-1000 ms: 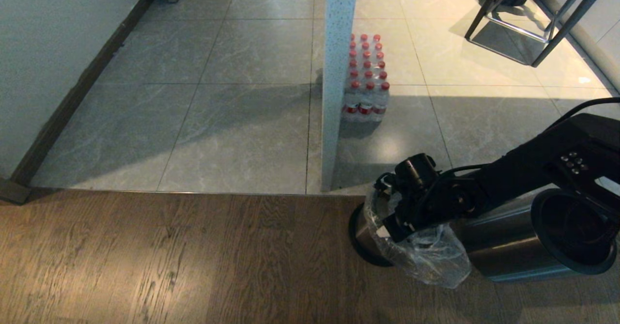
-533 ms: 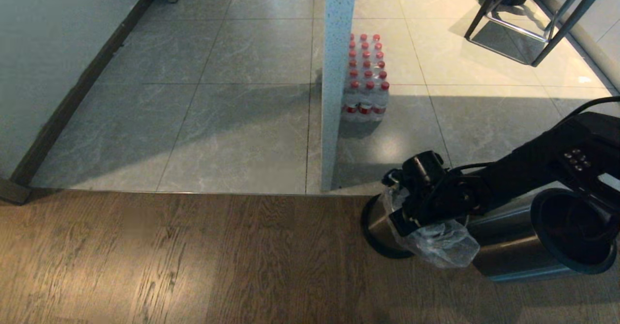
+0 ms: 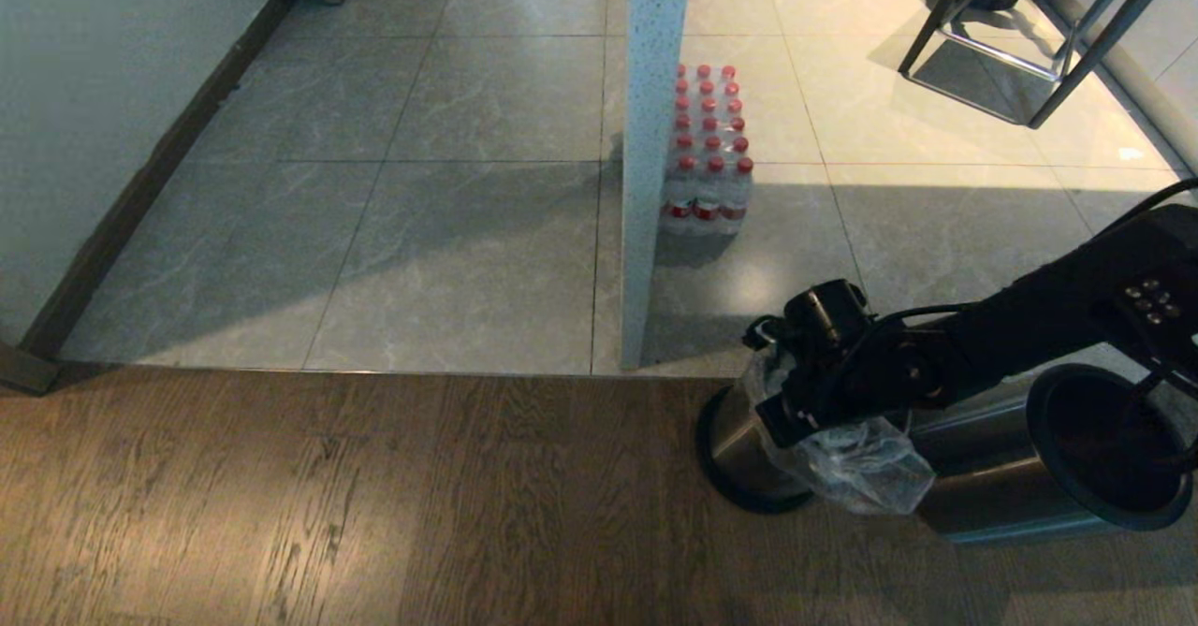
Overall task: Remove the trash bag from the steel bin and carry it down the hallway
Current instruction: Pick up the trash bag
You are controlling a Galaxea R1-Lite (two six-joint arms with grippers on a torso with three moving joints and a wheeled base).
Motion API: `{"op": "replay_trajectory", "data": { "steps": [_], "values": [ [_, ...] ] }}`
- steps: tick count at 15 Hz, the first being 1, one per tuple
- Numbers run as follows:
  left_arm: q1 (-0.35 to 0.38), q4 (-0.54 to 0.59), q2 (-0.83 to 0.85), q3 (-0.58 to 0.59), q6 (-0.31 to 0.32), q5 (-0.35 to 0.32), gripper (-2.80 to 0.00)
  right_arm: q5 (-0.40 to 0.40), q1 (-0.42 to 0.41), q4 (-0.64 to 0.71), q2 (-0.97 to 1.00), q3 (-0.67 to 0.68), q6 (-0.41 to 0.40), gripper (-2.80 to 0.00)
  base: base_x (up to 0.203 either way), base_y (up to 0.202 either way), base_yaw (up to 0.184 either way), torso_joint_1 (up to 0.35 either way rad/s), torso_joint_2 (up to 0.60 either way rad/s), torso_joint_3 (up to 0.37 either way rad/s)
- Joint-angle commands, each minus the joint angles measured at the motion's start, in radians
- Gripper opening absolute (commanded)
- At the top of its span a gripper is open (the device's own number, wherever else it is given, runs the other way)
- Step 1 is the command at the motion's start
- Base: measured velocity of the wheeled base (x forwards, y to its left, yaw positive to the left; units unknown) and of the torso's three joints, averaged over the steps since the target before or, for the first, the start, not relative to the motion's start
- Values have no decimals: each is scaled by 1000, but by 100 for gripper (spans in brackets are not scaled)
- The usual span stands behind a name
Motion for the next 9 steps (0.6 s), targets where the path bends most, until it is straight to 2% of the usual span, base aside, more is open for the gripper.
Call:
{"op": "replay_trajectory", "data": {
  "steps": [1, 5, 6, 9],
  "values": [
    [0, 0, 0, 0, 0, 0, -280, 1, 0, 2, -46, 12, -27, -280, 0, 0, 0, 0, 0, 0],
    [0, 0, 0, 0, 0, 0, -280, 2, 0, -14, -58, 94, -87, -280, 0, 0, 0, 0, 0, 0],
    [0, 0, 0, 0, 0, 0, -280, 3, 0, -2, -54, 100, -92, 0, 0, 0, 0, 0, 0, 0],
    [0, 0, 0, 0, 0, 0, -280, -4, 8, -13, -29, 116, -92, 0, 0, 0, 0, 0, 0, 0]
  ]
}}
